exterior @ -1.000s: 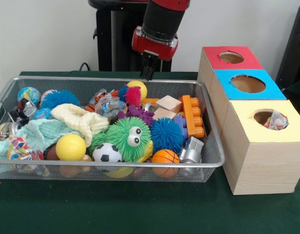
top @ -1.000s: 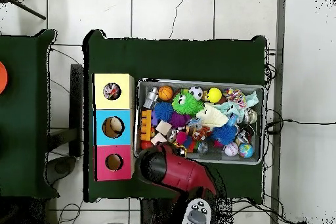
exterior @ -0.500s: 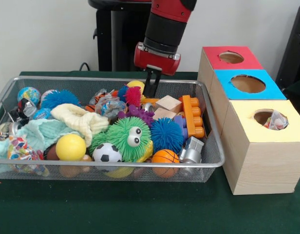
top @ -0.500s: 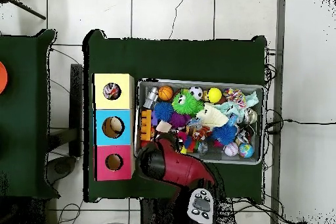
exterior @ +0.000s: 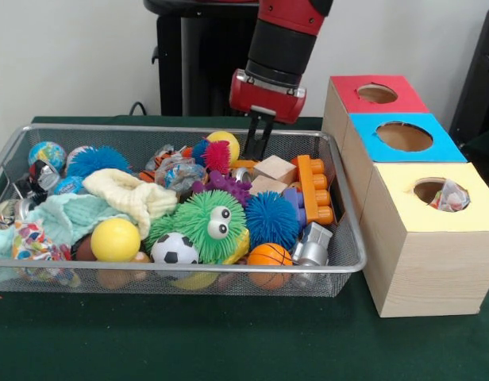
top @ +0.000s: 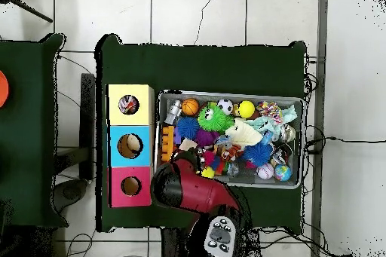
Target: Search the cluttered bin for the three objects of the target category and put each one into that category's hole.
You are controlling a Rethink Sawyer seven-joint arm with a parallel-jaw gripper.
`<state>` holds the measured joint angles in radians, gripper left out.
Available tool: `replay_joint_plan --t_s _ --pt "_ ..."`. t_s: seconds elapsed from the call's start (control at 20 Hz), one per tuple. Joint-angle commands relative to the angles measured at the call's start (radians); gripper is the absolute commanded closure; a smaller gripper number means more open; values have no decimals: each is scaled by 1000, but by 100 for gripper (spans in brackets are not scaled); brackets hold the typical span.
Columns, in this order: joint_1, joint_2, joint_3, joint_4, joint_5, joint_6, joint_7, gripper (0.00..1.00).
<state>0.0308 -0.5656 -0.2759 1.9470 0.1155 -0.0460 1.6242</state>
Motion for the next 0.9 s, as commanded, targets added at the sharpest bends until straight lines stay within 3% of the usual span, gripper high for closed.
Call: replay_joint_plan --t_s 0.05,0.35,0.65,0.9 --pt "73 41 -90 -139 5 35 105 100" --pt "44 70 -124 -219 -14 14 82 100" --pt "-24 97 -84 -267 -58 -57 79 100" --pt "-57 93 -52 -279 -93 -49 78 100"
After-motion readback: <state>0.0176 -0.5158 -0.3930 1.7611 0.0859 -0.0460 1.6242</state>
